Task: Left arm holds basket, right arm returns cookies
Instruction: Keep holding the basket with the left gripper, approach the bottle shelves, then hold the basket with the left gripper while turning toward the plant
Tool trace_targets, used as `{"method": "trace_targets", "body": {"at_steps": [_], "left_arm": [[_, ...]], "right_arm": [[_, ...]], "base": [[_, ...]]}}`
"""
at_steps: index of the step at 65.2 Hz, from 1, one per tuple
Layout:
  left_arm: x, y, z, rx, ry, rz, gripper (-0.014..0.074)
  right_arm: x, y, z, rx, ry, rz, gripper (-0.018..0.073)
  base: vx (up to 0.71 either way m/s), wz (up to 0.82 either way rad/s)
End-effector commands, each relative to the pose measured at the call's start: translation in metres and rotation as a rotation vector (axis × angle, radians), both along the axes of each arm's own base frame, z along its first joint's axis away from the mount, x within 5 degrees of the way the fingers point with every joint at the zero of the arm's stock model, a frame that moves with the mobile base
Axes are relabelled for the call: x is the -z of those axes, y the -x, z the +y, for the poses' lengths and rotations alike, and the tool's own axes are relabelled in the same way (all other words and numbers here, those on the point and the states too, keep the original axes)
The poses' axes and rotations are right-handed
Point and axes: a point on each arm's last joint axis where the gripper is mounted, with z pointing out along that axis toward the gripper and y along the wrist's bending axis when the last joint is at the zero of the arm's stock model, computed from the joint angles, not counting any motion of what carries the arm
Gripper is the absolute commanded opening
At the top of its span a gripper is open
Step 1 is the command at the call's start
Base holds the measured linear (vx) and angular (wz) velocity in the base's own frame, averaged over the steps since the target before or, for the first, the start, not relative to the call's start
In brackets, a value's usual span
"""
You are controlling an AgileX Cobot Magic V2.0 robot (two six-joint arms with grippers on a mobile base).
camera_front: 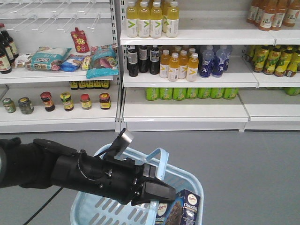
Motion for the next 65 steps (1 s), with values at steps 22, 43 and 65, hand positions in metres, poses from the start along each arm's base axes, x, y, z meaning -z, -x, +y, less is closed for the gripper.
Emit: {"method": "trace_targets", "body": {"at_steps": [22,43,65], "left_arm": [[-0.0289,0.0028,-0.0037,0.011,0.128,-0.03,-0.0006],[-0.0289,0.0028,-0.0037,0.011,0.128,-0.03,-0.0006],[-0.0289,0.0028,-0.0037,0.011,0.128,-0.03,-0.0006]], "right_arm": [[-0.0076,0.0013,0.0005,-0.006,-0.002,-0.082,-0.0008],[-0.0076,0.0013,0.0005,-0.006,-0.002,-0.082,-0.0008],[-0.0076,0.0013,0.0005,-0.006,-0.002,-0.082,-0.0008]], "base": [[0.27,-0.11],[0.26,-0.21],[0.23,-0.48]]}}
